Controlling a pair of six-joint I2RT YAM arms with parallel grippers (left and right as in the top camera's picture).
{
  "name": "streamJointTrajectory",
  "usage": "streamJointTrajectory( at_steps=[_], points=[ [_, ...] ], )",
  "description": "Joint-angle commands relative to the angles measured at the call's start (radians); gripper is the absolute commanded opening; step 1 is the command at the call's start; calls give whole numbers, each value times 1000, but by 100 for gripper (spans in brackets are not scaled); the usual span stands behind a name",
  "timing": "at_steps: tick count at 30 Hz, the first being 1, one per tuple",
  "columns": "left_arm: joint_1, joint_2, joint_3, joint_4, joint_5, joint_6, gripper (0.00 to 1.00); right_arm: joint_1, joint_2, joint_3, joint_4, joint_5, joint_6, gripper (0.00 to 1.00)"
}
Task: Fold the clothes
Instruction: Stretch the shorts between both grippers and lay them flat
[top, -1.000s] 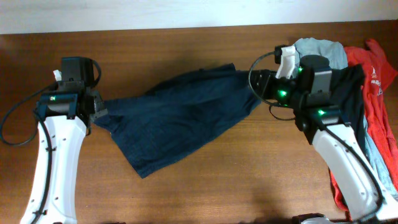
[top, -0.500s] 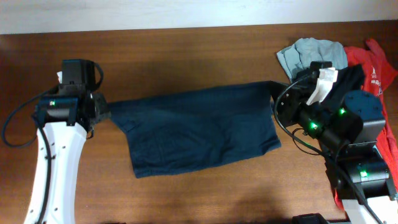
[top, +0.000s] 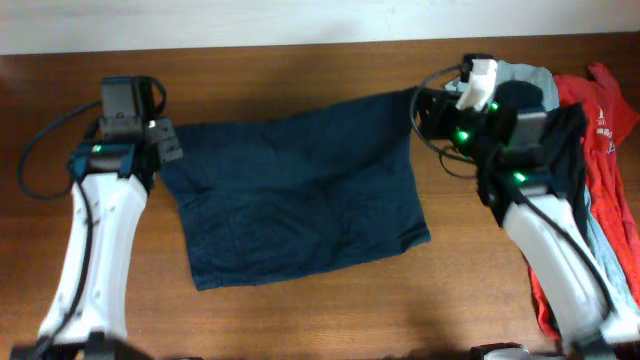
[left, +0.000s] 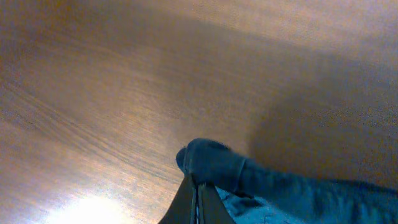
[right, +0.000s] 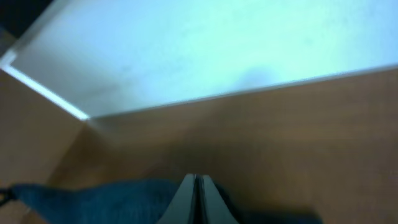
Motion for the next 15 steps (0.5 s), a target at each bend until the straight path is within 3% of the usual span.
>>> streamJointTrajectory(
  at_steps=[1,9,13,14,15],
  points=[
    [2,115,-2,50,3,21,0,-8,154,13,158,-51,2,4],
    [2,268,-2,262,-1,21,1,-8,454,13,632,-108,97,4],
    [2,300,-2,344,-1,21,3,-8,472,13,665,-68,96,4],
    [4,305,-2,372,-1,21,6,-9,472,13,668,-61,96,14],
    [5,306,-2,389,0,20,11,-9,472,13,672,-62,96,33]
  ],
)
